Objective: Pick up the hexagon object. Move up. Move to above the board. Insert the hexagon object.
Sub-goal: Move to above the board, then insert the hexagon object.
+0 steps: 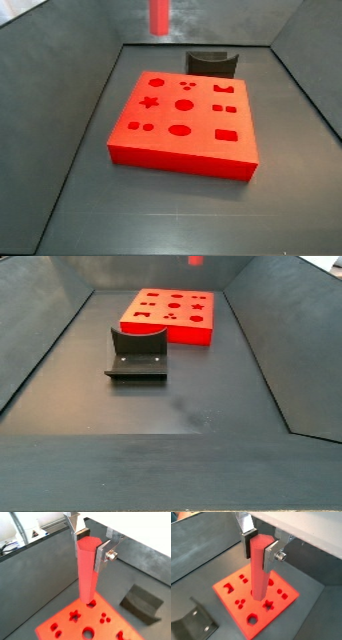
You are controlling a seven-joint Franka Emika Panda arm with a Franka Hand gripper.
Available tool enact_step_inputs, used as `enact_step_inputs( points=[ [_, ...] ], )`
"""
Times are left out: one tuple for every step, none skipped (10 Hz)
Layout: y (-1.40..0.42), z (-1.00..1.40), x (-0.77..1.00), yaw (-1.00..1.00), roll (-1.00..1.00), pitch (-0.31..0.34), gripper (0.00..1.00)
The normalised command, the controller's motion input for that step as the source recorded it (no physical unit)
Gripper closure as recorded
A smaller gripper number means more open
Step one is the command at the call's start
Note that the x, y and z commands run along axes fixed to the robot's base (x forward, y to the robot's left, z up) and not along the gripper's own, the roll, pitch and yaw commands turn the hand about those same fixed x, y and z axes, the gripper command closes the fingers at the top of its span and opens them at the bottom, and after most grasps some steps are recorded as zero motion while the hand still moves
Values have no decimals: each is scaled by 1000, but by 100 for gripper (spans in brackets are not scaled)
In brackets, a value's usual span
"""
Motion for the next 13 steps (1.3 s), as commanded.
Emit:
enact_step_inputs(
  points=[
    [-1000, 136, 280, 10, 3, 136, 100],
    [-919, 131, 280, 9, 3, 135, 100],
    [-562, 87, 196, 9, 13, 134, 100],
    [-336, 61, 142, 10, 21, 122, 100],
    [594, -611, -140, -209, -166, -50, 100],
    [597, -623, -149, -206, -169, -46, 100],
    [597, -634, -149, -211, -164, -39, 100],
    [563, -611, -120, -226, -194, -60, 100],
    [554, -600, -109, -217, -207, -70, 100],
    [557, -594, -109, -211, -216, -80, 100],
    [537, -586, -91, -229, -221, -84, 100],
    [520, -554, -80, -251, -210, -91, 100],
    [457, -446, -63, -283, -227, -143, 100]
  ],
)
